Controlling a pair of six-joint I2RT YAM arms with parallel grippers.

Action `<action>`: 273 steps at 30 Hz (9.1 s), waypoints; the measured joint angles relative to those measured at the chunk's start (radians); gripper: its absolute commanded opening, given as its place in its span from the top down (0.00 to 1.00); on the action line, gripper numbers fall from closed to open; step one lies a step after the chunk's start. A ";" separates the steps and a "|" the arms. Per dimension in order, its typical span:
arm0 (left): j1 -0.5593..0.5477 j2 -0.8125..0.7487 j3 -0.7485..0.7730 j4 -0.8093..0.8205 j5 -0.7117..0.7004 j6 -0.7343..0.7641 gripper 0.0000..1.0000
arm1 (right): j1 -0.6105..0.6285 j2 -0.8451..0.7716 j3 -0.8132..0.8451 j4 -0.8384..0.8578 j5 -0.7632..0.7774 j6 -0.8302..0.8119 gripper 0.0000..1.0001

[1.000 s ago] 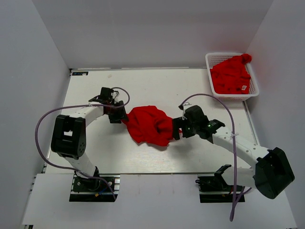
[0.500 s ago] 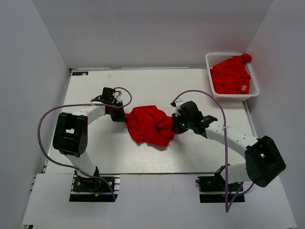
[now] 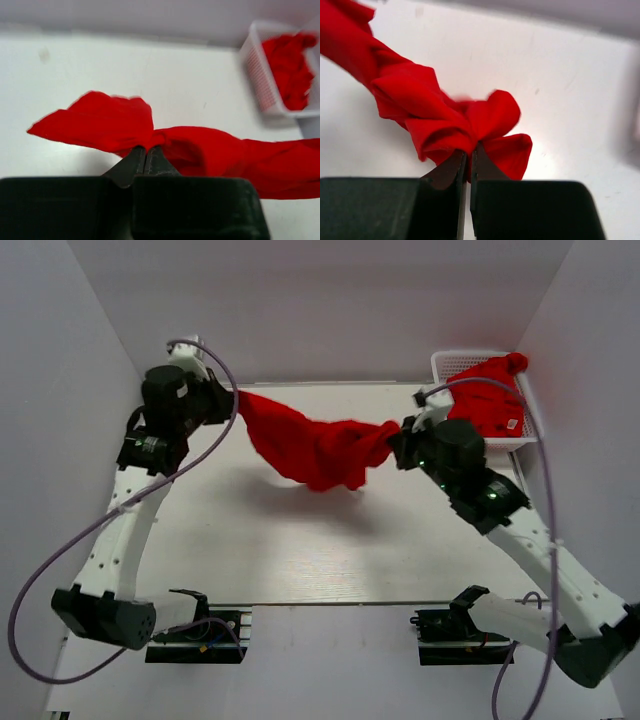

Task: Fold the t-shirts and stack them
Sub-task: Flatten out the tshirt

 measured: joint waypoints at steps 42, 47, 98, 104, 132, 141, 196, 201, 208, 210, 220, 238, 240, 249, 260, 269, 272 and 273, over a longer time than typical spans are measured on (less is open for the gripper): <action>0.008 0.229 0.537 -0.064 -0.319 0.171 1.00 | -0.007 0.112 0.405 -0.024 0.267 -0.279 1.00; 0.004 -0.105 0.023 0.066 -0.249 0.103 1.00 | -0.035 0.020 0.142 0.051 0.265 -0.191 0.91; -0.002 0.266 -0.558 0.020 -0.126 -0.162 0.00 | -0.239 0.610 -0.124 -0.048 -0.076 0.327 0.10; -0.005 0.168 -0.649 0.019 -0.081 -0.185 0.00 | -0.314 0.769 0.059 -0.043 -0.082 0.258 0.10; -0.034 0.037 -0.626 -0.277 -0.111 -0.225 0.12 | -0.357 0.394 0.104 -0.122 -0.132 0.004 0.10; -0.039 0.044 -0.716 -0.155 -0.116 -0.242 0.39 | -0.341 0.189 -0.051 -0.203 -0.207 0.033 0.10; -0.177 0.314 0.227 0.070 -0.003 -0.012 1.00 | 0.393 0.561 -0.080 0.058 0.116 0.578 0.14; -0.177 0.320 0.244 0.061 -0.005 -0.006 1.00 | 0.431 0.634 -0.058 0.163 0.206 0.743 0.11; -0.177 0.328 0.248 0.049 -0.006 0.003 1.00 | 0.437 0.787 0.005 0.266 0.300 0.933 0.15; -0.177 0.328 0.248 0.048 -0.006 0.005 1.00 | 0.436 0.818 0.018 0.274 0.324 0.980 0.17; -0.177 0.328 0.245 0.048 -0.003 0.005 1.00 | 0.434 0.898 0.109 0.200 0.455 1.201 0.42; -0.176 0.326 0.314 -0.006 -0.109 0.040 1.00 | 0.393 0.431 -0.171 -0.011 0.533 0.857 1.00; -0.176 0.317 0.348 -0.007 -0.132 0.055 1.00 | 0.383 0.313 -0.167 -0.067 0.543 0.777 1.00; -0.184 0.300 0.614 -0.063 -0.193 0.137 1.00 | 0.337 0.016 0.104 -0.365 0.651 0.387 1.00; -0.195 0.224 0.869 0.013 -0.239 0.279 1.00 | 0.330 0.143 0.931 -0.382 0.535 -0.293 1.00; -0.195 -0.030 0.897 0.068 -0.144 0.370 1.00 | 0.333 0.128 1.051 -0.407 0.285 -0.595 1.00; -0.178 -0.099 0.919 0.102 -0.158 0.392 1.00 | 0.330 0.036 1.000 -0.439 0.204 -0.612 1.00; -0.175 -0.119 0.927 0.112 -0.158 0.393 1.00 | 0.329 0.008 0.997 -0.451 0.178 -0.612 1.00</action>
